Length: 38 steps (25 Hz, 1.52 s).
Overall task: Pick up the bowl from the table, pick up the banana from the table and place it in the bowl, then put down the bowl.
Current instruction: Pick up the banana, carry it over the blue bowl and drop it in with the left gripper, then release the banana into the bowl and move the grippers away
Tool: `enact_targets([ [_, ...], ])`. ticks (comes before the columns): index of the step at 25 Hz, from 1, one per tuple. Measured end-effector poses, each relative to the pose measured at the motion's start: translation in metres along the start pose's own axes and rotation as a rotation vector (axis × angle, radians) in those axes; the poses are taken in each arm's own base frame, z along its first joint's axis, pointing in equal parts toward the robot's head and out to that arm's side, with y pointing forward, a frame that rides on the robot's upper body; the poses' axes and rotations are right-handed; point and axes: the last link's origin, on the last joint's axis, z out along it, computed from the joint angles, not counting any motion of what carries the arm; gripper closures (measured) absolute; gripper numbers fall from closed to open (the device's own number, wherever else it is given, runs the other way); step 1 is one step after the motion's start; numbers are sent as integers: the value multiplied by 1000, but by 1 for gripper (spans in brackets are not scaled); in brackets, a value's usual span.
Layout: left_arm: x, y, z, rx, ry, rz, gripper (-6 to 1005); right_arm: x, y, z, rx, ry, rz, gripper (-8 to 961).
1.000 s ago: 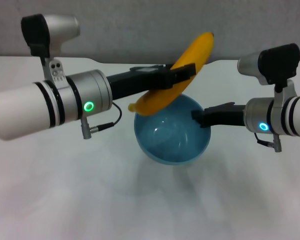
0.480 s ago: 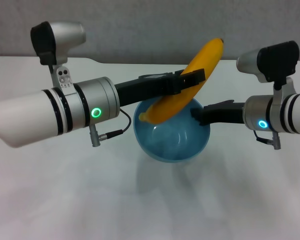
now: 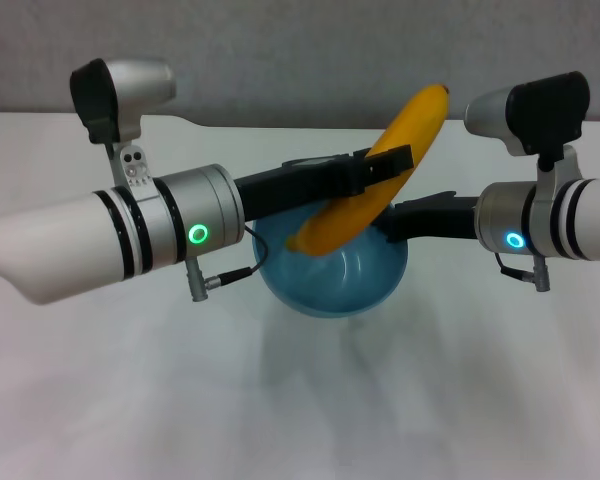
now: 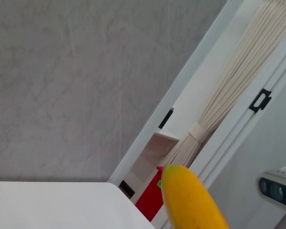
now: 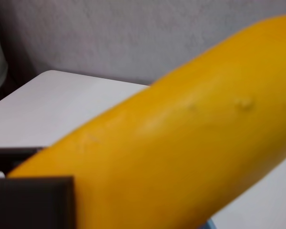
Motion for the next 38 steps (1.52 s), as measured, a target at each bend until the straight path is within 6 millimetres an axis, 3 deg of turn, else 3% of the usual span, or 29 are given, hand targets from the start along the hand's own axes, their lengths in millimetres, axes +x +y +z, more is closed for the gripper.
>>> enact_targets([
  [12, -5, -12, -6, 7, 43, -41, 477, 1, 1, -1, -3, -1, 5, 918],
  [17, -7, -16, -7, 18, 44, -52, 287, 3, 0, -1, -2, 1, 10, 918],
  [22, -5, -18, -11, 19, 67, -51, 215, 7, -2, -2, 2, 5, 24, 918],
  [31, 7, -31, -27, 60, 134, -56, 135, 24, -14, -9, -9, 43, 109, 918],
  [38, 14, -43, -42, 105, 150, -42, 135, 39, -30, -15, -21, 100, 205, 918],
])
